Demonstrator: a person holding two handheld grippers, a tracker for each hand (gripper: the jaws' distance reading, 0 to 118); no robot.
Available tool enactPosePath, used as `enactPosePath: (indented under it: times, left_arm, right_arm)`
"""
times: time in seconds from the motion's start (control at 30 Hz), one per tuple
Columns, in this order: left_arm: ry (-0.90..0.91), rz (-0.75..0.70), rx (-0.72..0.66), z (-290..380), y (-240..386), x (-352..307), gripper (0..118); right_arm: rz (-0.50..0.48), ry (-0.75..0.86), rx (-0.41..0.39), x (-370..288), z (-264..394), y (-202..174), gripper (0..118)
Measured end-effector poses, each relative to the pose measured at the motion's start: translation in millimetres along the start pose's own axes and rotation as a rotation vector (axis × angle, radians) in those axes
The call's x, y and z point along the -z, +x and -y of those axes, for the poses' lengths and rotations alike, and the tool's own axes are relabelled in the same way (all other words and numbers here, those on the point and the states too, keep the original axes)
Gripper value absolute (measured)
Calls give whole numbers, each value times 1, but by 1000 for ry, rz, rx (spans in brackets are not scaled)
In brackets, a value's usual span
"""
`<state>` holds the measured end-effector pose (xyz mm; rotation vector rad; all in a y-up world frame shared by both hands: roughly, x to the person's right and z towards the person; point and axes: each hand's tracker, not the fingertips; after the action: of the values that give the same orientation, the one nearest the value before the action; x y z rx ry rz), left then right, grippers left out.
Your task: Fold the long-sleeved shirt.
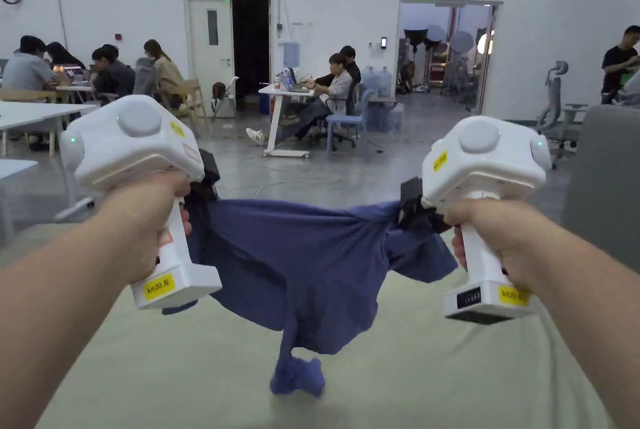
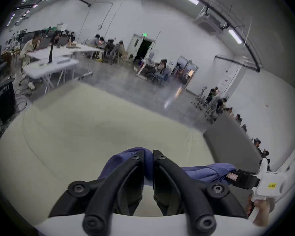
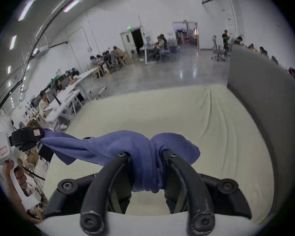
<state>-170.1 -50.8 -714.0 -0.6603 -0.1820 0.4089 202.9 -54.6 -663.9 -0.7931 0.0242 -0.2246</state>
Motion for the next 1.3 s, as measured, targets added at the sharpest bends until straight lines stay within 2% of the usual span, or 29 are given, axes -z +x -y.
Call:
enactPosePath:
  times: [0.17, 0.23, 0.27, 0.33, 0.43, 0.53, 0.67, 0.83, 0.97, 1.1, 1.17, 1.2, 1.3]
  left_arm:
    - [-228, -70, -84, 127, -70, 80, 3]
    - [-333, -109, -148, 176, -91, 96, 3]
    - [-376, -112, -160, 197, -100, 101, 3]
    - [-394, -100, -162, 219, -116, 108, 3]
    - [-410, -112, -117, 241, -127, 87, 3]
    - [-418, -86, -33, 256, -132, 51, 3]
    - [-417, -42, -39, 287, -138, -8, 3]
    - [-439, -48, -67, 346, -157, -70, 3]
    - [-489, -67, -122, 395, -174, -102, 3]
    - [-509, -91, -180, 423, -190, -106, 3]
    - [-518, -108, -198, 434, -195, -99, 3]
    - [-516, -108, -199, 439, -197, -94, 3]
    - [-516, -104, -223, 441, -204, -88, 6]
  right_arm:
    - [34, -196, -3, 107, 114, 34, 28]
    - [59, -292, -2, 133, 158, 41, 28]
    - [28, -323, -5, 139, 178, 45, 28]
    - [47, -363, 13, 143, 208, 53, 28]
    - [3, -365, 25, 124, 238, 63, 28]
    - [-54, -344, -34, 90, 265, 64, 28]
    - [-61, -335, -97, 41, 308, 58, 28]
    - [-70, -366, -124, -7, 374, 49, 28]
    - [-56, -433, -147, -22, 425, 46, 28]
    - [-44, -485, -105, -11, 451, 51, 30]
    - [-40, -483, -106, -1, 454, 52, 41]
    - [-44, -492, -87, 2, 453, 53, 50]
    - [-61, -525, 21, 0, 446, 63, 54]
